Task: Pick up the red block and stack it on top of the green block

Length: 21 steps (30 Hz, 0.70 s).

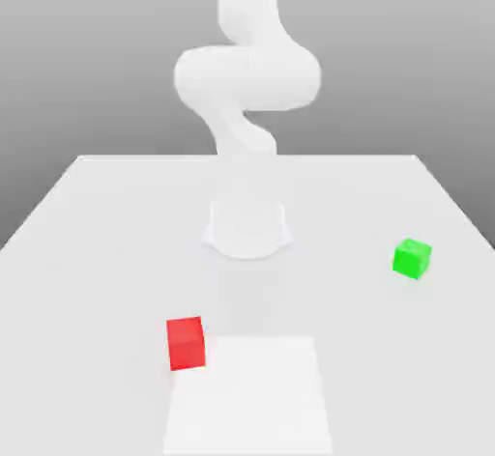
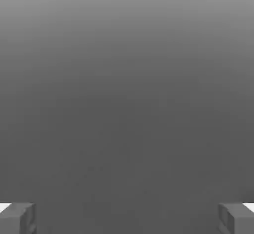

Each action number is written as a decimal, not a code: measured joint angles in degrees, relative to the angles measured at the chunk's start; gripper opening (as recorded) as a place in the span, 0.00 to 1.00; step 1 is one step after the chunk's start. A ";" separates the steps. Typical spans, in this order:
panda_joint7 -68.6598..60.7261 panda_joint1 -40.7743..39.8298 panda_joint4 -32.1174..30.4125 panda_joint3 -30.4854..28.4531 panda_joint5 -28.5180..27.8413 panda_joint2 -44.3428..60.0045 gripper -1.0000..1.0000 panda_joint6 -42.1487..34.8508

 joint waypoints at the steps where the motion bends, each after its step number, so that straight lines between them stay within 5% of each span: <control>1: -0.94 -0.13 -1.62 -0.50 -0.46 1.97 0.50 1.39; 14: -15.29 -1.80 -22.23 -8.86 -3.55 27.78 0.50 19.39; 21: -26.73 -2.20 -28.31 -10.03 4.12 45.22 0.50 32.31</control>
